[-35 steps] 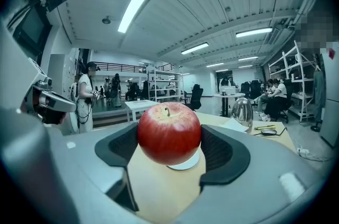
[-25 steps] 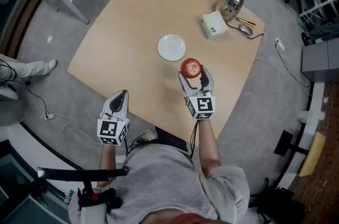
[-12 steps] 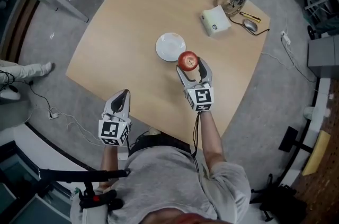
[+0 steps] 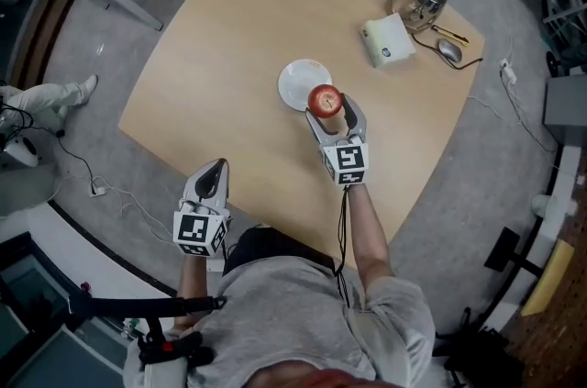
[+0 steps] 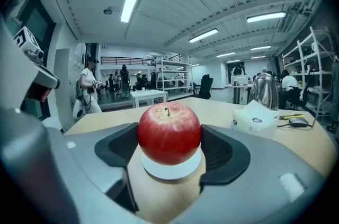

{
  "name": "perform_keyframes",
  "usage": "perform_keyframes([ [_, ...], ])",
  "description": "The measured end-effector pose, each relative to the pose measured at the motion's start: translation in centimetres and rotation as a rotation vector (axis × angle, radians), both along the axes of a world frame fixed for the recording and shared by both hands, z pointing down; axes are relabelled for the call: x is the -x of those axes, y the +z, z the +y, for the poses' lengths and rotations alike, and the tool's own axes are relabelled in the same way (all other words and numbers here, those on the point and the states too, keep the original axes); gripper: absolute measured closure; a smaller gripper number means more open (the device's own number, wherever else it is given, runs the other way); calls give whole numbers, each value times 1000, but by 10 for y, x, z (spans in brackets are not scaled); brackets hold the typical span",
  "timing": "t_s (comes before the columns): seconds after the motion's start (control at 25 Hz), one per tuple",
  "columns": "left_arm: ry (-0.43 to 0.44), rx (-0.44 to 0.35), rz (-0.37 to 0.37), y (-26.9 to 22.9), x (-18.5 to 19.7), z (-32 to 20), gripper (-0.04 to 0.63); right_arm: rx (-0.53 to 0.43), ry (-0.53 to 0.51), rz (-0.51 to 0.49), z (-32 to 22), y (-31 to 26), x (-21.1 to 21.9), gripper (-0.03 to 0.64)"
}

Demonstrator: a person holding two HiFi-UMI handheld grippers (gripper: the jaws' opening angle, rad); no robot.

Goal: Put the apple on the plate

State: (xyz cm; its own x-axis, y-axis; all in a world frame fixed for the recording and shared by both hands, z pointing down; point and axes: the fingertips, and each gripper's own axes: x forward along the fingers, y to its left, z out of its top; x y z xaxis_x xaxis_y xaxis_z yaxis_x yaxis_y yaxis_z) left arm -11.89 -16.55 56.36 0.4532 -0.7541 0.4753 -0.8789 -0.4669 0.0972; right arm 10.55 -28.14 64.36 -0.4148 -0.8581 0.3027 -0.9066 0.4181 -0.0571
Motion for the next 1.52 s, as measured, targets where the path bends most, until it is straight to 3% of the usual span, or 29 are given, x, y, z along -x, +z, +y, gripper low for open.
perform_keyframes([
  [1.52,-67,104,-19,36,5,-22,575,93,-101,71,-58,81,34,241],
])
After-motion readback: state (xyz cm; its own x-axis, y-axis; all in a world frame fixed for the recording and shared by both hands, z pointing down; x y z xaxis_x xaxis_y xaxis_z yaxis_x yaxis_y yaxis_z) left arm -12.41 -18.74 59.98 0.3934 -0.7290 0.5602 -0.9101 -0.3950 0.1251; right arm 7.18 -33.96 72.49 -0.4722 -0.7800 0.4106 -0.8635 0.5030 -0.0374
